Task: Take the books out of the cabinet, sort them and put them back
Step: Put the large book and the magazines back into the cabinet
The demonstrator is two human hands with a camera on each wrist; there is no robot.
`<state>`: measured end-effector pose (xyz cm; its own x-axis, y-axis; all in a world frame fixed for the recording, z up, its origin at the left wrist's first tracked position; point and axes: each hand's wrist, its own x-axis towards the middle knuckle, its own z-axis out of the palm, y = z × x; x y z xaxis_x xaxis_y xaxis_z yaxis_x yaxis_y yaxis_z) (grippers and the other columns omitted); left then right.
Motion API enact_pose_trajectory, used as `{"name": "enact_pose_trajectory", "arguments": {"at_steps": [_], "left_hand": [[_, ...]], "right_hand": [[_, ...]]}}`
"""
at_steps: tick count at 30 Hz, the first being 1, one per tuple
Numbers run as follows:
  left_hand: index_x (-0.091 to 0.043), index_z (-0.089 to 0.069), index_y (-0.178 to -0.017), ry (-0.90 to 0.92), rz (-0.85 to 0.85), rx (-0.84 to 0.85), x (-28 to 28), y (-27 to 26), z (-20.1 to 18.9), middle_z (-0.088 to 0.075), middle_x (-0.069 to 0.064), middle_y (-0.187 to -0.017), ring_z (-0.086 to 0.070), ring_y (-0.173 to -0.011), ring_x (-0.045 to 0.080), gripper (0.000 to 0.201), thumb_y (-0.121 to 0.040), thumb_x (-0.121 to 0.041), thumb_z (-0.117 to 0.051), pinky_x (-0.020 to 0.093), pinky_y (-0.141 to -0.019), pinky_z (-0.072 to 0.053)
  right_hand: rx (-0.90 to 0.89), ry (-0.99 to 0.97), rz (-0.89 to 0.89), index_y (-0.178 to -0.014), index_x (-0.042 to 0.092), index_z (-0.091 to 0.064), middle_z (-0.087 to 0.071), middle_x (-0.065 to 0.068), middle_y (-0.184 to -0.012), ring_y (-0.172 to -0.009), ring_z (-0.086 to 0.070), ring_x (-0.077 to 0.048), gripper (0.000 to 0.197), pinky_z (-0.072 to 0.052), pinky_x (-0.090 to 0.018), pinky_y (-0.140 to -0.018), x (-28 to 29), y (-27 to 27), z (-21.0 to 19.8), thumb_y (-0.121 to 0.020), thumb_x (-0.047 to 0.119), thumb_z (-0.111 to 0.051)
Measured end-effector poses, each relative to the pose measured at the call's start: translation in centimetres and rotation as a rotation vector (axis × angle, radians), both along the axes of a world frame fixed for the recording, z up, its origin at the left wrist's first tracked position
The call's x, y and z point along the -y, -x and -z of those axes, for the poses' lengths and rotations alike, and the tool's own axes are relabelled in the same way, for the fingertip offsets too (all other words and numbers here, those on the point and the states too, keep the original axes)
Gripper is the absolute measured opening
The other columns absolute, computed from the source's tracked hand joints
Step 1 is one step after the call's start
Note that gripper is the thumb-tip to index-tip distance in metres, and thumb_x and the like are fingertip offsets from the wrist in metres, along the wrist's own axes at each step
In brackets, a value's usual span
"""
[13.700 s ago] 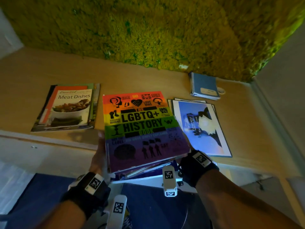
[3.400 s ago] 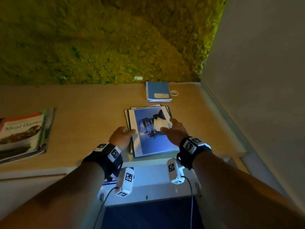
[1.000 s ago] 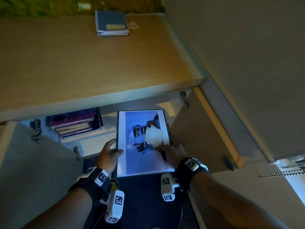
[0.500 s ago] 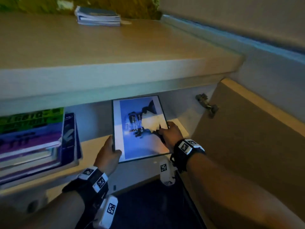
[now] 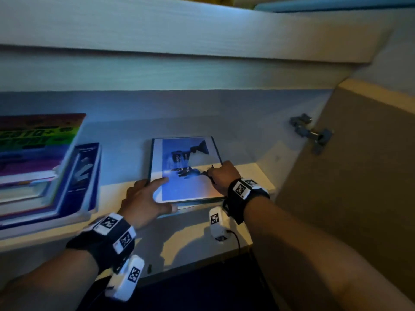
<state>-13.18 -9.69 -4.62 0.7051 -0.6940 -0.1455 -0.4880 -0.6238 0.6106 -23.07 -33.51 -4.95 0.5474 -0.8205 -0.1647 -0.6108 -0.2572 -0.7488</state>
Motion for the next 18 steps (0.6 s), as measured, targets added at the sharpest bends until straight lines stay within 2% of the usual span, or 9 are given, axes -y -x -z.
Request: {"name": "enact_pose_trajectory", "arguments": {"at_steps": [4,7,10,12,15,16,18], "left_hand": [[-0.048,-0.034,-0.146,0.007,0.053,0.053,6.4,2.7,0.4,-0.030,0.005,-0.155,-0.025,-0.143,0.031,0.083,-0.072,-0.060,-0.069,0.046,-0.114,-0.031],[-0.047,-0.033,-0.148,-0.028,0.088,0.083,10.4,4.5,0.9,-0.031,0.004,-0.155,-0.027,-0.143,0.032,0.078,-0.079,-0.058,-0.067,0.047,-0.112,-0.034],[-0.049,-0.032,-0.148,-0.081,0.051,0.119,12.3,5.2,1.0,-0.030,0.004,-0.157,-0.029,-0.143,0.033,0.078,-0.079,-0.061,-0.066,0.048,-0.112,-0.034],[-0.050,-0.032,-0.147,-0.121,0.034,0.165,12.6,5.0,1.3,-0.032,0.004,-0.157,-0.031,-0.141,0.033,0.079,-0.077,-0.066,-0.064,0.046,-0.111,-0.035],[-0.053,-0.034,-0.145,-0.159,0.035,0.238,12.7,5.3,1.6,-0.035,0.003,-0.153,-0.033,-0.138,0.031,0.079,-0.074,-0.073,-0.062,0.042,-0.108,-0.035],[-0.054,-0.035,-0.145,-0.159,0.031,0.255,12.9,5.6,1.7,-0.035,0.003,-0.152,-0.032,-0.138,0.031,0.078,-0.074,-0.074,-0.062,0.041,-0.108,-0.034],[-0.056,-0.036,-0.143,-0.147,0.022,0.265,13.1,5.9,1.9,-0.035,0.002,-0.151,-0.031,-0.138,0.031,0.076,-0.074,-0.074,-0.061,0.042,-0.108,-0.032]], "right_hand": [[-0.108,0.141,-0.041,-0.140,0.016,-0.058,-0.053,-0.024,-0.140,-0.125,-0.055,-0.044,0.041,-0.045,-0.039,-0.106,5.0,3.7,-1.9,-0.104,0.033,-0.046],[-0.226,0.239,0.019,-0.128,0.008,-0.063,-0.062,-0.020,-0.130,-0.120,-0.060,-0.039,0.038,-0.049,-0.037,-0.098,7.5,5.0,-2.5,-0.099,0.027,-0.051],[-0.314,0.248,-0.030,-0.131,0.006,-0.056,-0.060,-0.021,-0.132,-0.121,-0.059,-0.040,0.041,-0.049,-0.039,-0.098,8.0,4.8,-2.2,-0.097,0.027,-0.050],[-0.392,0.243,-0.081,-0.138,0.007,-0.049,-0.048,-0.023,-0.145,-0.129,-0.052,-0.040,0.048,-0.046,-0.042,-0.106,7.6,4.3,-1.8,-0.097,0.034,-0.050],[-0.489,0.316,-0.160,-0.149,0.014,-0.038,-0.021,-0.023,-0.162,-0.147,-0.028,-0.043,0.065,-0.028,-0.055,-0.120,6.9,3.6,-1.4,-0.095,0.048,-0.051],[-0.498,0.325,-0.198,-0.150,0.016,-0.037,-0.022,-0.022,-0.162,-0.147,-0.027,-0.042,0.068,-0.027,-0.057,-0.120,6.7,3.3,-1.2,-0.094,0.052,-0.050],[-0.497,0.298,-0.272,-0.151,0.021,-0.037,-0.031,-0.019,-0.159,-0.144,-0.034,-0.041,0.074,-0.032,-0.057,-0.117,6.5,3.2,-0.8,-0.089,0.059,-0.049]]}}
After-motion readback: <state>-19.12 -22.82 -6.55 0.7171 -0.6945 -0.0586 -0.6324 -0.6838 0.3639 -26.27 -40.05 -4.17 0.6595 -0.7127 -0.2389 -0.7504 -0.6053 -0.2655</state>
